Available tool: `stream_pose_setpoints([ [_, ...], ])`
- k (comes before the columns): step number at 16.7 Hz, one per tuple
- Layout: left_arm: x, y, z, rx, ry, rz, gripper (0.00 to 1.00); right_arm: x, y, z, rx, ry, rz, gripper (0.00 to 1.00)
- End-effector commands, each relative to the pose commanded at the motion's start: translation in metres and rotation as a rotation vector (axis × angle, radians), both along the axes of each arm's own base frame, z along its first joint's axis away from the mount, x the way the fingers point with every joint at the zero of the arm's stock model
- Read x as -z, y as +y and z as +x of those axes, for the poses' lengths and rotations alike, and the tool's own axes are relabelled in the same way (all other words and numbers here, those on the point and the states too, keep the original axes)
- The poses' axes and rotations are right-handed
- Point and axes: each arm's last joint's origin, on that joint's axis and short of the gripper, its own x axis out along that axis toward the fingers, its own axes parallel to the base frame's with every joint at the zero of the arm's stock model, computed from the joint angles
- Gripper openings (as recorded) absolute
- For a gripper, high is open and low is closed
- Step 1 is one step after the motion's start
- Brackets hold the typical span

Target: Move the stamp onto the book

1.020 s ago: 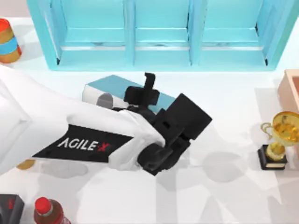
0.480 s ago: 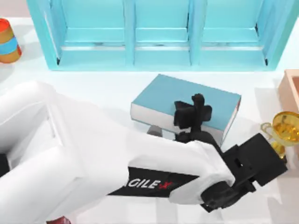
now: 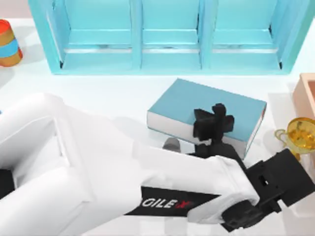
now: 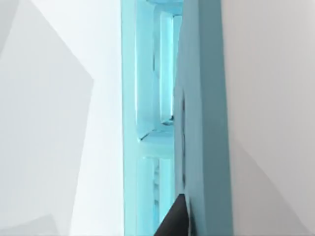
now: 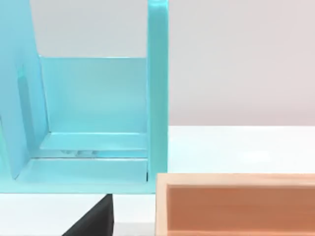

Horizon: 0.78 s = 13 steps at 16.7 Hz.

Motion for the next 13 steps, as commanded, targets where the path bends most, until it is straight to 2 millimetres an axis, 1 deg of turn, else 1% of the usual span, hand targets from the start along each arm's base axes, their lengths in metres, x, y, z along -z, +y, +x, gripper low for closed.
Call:
stream_pose_setpoints([
  [5,-0.002,-0.002,-0.006,0.0,-0.006,-0.003,0.0,0.0,0.0,0.0,0.0,0.0,0.0,1.0],
  [9,0.0,-0.001,-0.005,-0.002,-0.002,-0.001,0.0,0.0,0.0,0.0,0.0,0.0,0.0,1.0],
  [11,0.008,-0.001,-0.004,-0.002,-0.002,-0.003,0.0,0.0,0.0,0.0,0.0,0.0,0.0,1.0],
  [13,0.02,0.0,-0.003,-0.006,-0.001,0.0,0.0,0.0,0.0,0.0,0.0,0.0,0.0,1.0],
])
